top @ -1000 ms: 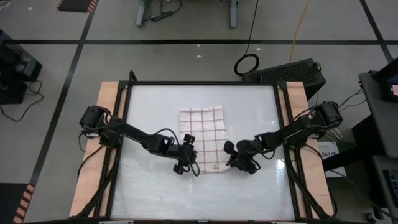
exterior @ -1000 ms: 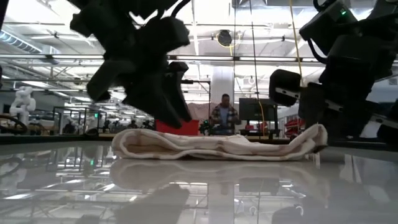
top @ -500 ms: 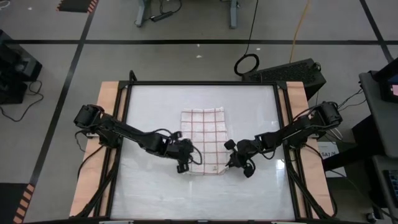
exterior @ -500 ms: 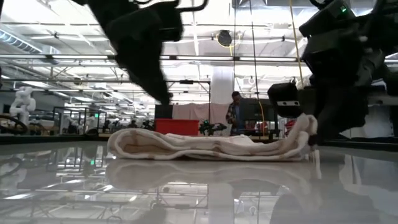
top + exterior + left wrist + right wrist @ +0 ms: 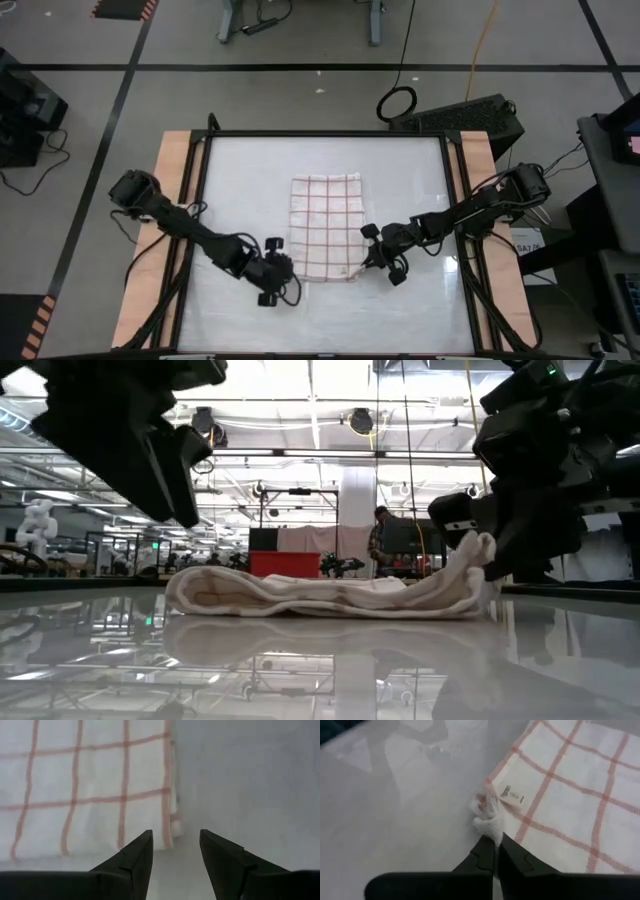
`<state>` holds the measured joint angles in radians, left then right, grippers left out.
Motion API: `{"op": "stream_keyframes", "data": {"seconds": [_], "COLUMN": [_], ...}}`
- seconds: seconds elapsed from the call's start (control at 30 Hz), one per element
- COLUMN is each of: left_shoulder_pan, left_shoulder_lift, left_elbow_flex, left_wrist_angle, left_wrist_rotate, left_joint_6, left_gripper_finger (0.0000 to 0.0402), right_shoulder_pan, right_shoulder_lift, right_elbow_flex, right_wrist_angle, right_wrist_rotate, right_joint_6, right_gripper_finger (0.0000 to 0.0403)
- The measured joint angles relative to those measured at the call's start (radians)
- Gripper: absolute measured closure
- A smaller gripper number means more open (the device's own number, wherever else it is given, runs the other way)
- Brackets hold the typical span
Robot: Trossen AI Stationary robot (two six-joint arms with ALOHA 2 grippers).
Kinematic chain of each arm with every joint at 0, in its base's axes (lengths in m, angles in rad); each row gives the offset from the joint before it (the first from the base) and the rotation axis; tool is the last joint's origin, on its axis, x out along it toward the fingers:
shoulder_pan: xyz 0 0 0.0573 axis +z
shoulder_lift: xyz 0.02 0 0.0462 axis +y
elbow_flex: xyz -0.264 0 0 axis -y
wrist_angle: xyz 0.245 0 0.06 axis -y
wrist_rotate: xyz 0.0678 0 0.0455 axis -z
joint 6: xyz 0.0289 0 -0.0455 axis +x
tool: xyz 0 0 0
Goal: Roll towel
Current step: Roll the white checkered towel
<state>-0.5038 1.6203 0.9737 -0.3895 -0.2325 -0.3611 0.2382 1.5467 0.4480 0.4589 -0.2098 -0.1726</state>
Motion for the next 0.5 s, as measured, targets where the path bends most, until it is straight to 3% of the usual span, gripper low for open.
{"op": "stream_keyframes", "data": {"seconds": [0.13, 0.37, 0.5], "left_shoulder_pan": [0.005, 0.066, 0.103], "left_shoulder_lift": [0.025, 0.071, 0.092], "left_elbow_flex": [-0.029, -0.083, -0.107], "left_wrist_angle": [0.032, 0.067, 0.179], "left_wrist_rotate": [-0.032, -0.06, -0.061], "left_joint_6": [0.055, 0.068, 0.146], "left_gripper_finger": [0.0233, 0.0234, 0.0234], "right_shoulder_pan": [0.001, 0.002, 0.002], "right_shoulder_lift": [0.0, 0.002, 0.002], "right_elbow_flex": [0.0, 0.0, 0.0], "right_wrist_angle": [-0.028, -0.049, -0.04], "right_wrist_rotate": [0.027, 0.027, 0.009], "right_joint_6": [-0.075, -0.22, -0.318], "right_gripper_finger": [0.0376, 0.0271, 0.0235]}}
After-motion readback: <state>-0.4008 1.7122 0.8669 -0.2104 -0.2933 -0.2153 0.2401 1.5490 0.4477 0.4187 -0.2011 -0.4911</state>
